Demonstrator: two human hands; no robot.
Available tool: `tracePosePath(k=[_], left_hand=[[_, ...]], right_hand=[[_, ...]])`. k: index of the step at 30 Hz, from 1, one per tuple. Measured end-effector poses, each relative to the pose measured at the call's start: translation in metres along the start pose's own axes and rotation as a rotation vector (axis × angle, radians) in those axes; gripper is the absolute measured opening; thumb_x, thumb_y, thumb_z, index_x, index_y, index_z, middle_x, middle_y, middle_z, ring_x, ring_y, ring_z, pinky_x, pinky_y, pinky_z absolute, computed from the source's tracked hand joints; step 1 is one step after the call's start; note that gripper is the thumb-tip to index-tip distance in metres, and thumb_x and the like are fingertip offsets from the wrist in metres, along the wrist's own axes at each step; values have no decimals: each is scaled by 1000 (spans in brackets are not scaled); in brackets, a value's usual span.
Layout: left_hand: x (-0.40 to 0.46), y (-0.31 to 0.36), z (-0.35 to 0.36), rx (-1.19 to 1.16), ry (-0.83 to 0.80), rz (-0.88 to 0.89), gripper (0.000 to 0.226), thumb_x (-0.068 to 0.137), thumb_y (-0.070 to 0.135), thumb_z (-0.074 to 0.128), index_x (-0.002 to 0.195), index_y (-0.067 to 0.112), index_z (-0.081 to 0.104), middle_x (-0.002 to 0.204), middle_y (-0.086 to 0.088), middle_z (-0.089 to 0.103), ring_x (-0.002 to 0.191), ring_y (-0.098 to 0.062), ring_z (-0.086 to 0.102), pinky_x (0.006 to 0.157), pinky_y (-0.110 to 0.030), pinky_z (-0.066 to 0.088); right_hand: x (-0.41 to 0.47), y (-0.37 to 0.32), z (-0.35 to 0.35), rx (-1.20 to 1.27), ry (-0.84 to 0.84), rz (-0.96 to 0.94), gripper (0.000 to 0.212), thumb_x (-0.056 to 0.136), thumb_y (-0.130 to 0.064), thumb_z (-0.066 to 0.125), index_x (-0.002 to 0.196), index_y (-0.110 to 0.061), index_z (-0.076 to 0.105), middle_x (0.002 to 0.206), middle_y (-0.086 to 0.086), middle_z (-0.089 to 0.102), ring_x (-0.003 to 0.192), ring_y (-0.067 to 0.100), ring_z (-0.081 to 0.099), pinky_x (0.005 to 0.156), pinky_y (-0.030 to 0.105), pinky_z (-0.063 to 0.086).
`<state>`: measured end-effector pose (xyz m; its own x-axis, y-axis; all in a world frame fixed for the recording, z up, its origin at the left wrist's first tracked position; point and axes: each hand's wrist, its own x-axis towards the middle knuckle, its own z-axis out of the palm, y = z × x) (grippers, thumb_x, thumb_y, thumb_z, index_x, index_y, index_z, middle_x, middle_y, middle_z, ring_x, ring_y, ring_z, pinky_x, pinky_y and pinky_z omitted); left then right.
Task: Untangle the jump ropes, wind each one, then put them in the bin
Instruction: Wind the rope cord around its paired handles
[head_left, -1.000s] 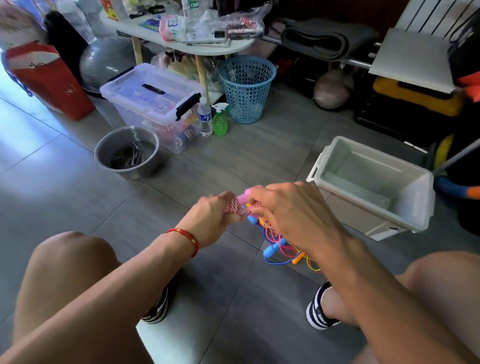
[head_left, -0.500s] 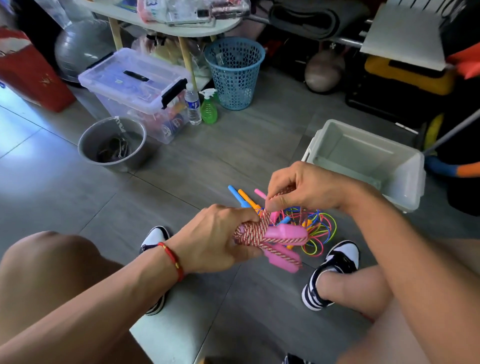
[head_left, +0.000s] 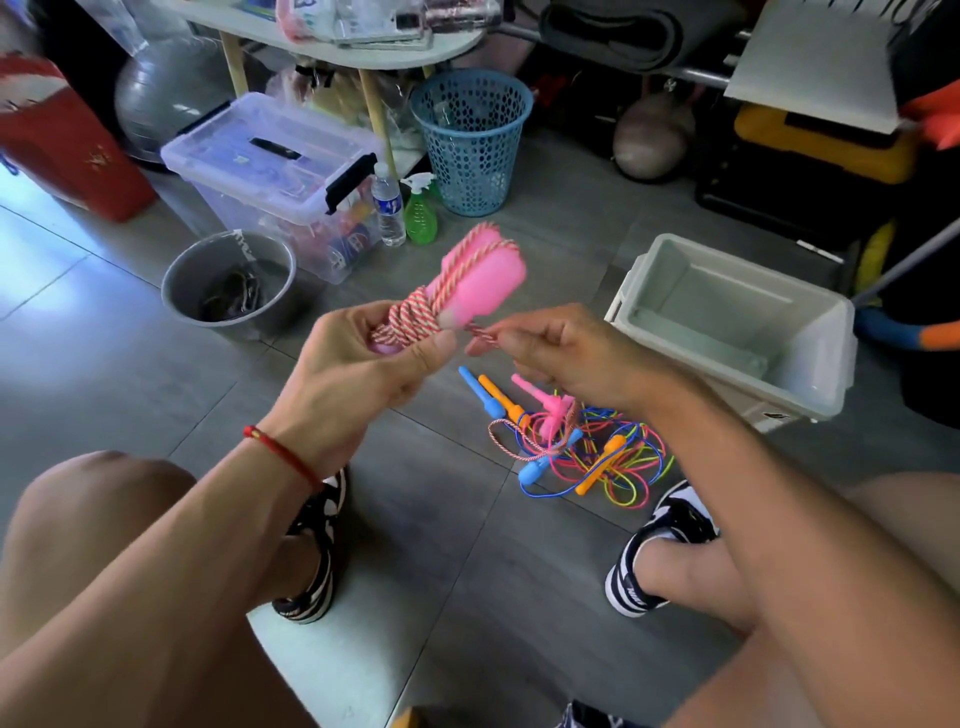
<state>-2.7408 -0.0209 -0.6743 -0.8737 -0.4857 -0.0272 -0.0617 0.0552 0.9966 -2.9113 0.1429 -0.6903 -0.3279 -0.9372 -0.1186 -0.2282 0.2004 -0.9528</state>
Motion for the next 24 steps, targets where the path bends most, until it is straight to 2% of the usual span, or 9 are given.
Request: tracePosePath(k=[3,6,9,12,15,18,19,21,24], left_hand=[[5,-10,2,-34,124,-51,26,77,24,83,98,11,76,70,-11,47,59,-21,32,53,-34,23],[12,-17,-1,2,219,-109,15,81,18,83,92,11,77,62,0,48,55,-16,34,53,-28,25],[16,-23,-2,270,310,-80,24,76,26,87,96,21,76,66,12,64,56,-6,49,57,-25,41],[15,-26,-2,551,361,-101,32,73,34,88,100,26,74,79,9,72,71,-6,64,69,-25,49],[13,-31,-2,750,330,-74,46,73,36,87,114,31,70,94,3,75,96,-23,69,87,-37,53],[10,-34,-10,748,233,-105,50,73,33,87,120,34,69,96,6,75,99,-21,69,91,-33,53],[9,-35,-13,737,199,-121,49,73,32,87,119,34,70,93,7,74,97,-19,69,89,-32,53],[6,-43,-18,799,132,-126,49,73,35,87,119,35,69,93,5,74,96,-21,70,88,-36,54],[3,-55,-22,956,3,-180,49,67,53,80,111,35,69,92,3,74,94,-28,69,82,-37,55]], right_hand=[[0,-6,15,-126,-73,32,21,104,-21,55,115,-15,72,82,-5,65,69,1,49,69,22,45],[-1,-11,29,-217,-54,94,28,107,-28,47,94,-15,69,59,-12,55,53,3,45,56,25,43],[-10,-10,51,-127,26,223,43,105,-44,41,79,-17,62,69,4,61,62,21,64,69,47,60],[-21,-6,78,-66,207,310,46,106,-40,43,69,-19,60,60,-7,52,59,19,53,70,59,58],[-29,-8,103,66,313,432,43,105,-34,45,67,-21,63,58,-5,49,60,21,49,62,43,48],[-37,-13,106,117,320,493,30,103,-30,47,78,-19,60,60,-4,43,55,17,42,42,20,34],[-38,-12,103,36,318,458,22,102,-31,51,86,-18,58,63,-6,44,58,16,42,41,22,33],[-42,-8,96,-294,301,309,15,100,-33,55,104,-19,55,70,-8,50,68,20,49,56,33,33],[-51,5,96,-697,207,178,10,104,-27,48,109,-22,54,85,8,67,84,36,60,62,37,34]])
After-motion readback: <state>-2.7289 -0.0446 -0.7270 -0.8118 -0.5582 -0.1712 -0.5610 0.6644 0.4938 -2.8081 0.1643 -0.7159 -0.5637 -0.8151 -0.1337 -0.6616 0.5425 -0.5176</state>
